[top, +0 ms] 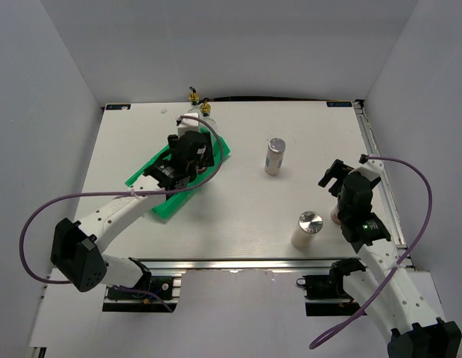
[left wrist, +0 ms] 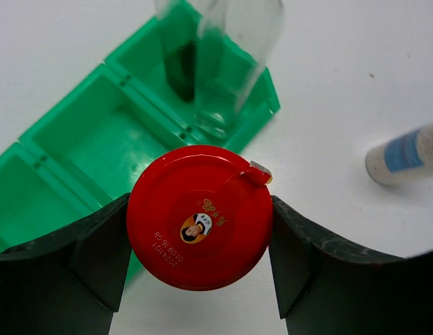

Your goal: Organize the condiment bottles

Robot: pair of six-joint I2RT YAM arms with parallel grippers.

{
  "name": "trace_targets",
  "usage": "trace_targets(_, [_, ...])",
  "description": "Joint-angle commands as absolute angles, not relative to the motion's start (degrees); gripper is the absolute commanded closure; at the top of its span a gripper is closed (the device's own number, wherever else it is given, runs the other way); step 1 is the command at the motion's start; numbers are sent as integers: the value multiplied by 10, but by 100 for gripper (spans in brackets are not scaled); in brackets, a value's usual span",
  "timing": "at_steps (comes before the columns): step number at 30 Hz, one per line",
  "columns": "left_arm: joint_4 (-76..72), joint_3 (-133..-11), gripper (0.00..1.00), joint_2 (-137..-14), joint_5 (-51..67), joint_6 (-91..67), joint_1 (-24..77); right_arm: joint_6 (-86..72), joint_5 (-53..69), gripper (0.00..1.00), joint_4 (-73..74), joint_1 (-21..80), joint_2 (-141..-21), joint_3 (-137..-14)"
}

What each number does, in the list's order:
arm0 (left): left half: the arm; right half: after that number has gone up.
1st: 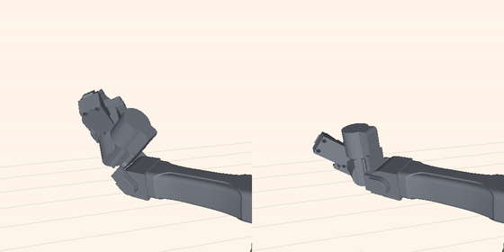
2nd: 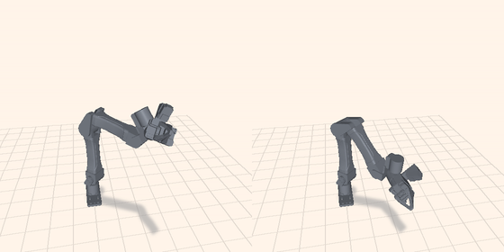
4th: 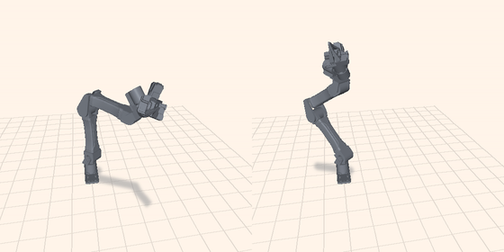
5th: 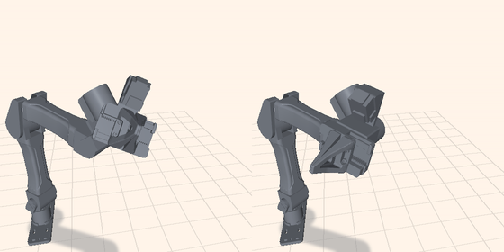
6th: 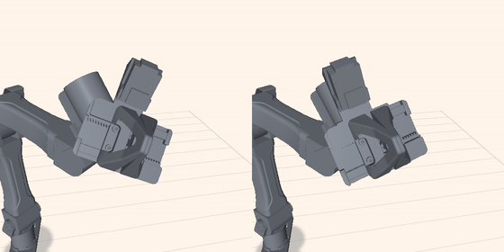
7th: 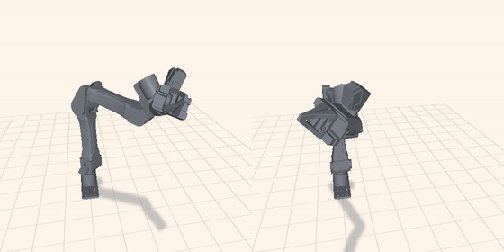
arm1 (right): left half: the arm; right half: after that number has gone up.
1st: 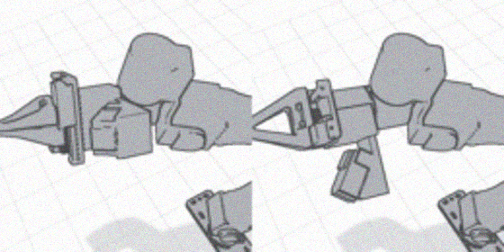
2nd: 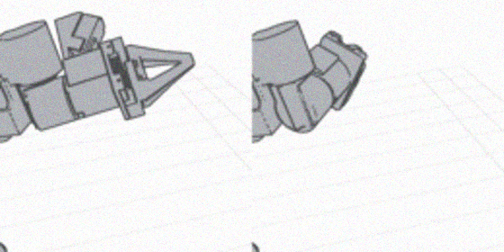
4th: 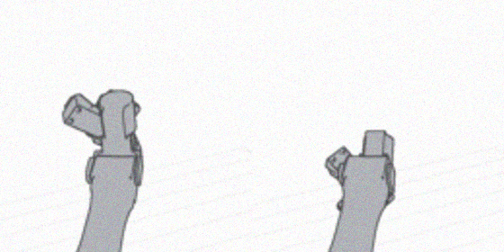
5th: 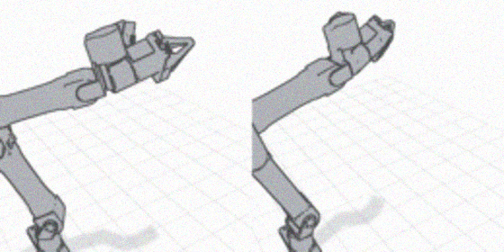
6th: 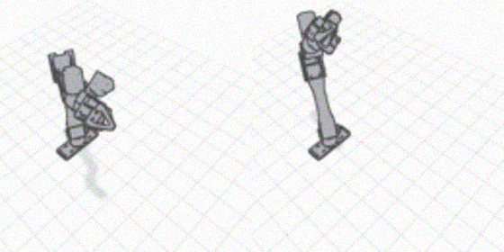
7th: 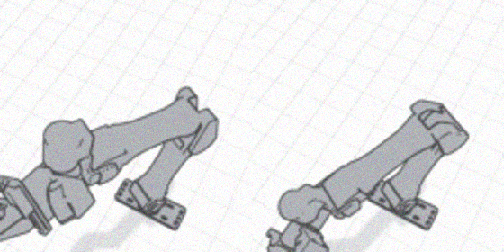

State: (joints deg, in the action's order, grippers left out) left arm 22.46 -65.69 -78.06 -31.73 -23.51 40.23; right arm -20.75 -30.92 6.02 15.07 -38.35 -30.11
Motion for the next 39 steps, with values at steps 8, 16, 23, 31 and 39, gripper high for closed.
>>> trace_targets(8, [182,-668,100,-758,-313,-237,286,-207,-322,11,39,149,-388,-301])
trace_targets(16, [154,-676,100,-798,-258,-229,228,-207,-322,11,33,147,-399,-299])
trace_targets(23, [128,-690,100,-849,-259,-219,207,-200,-331,11,34,147,-400,-299])
trace_targets(31, [138,-723,100,-913,-297,-231,199,-171,-337,11,22,147,-414,-300])
trace_targets(39, [130,-729,79,-931,-337,-238,194,-149,-315,11,6,147,-425,-297])
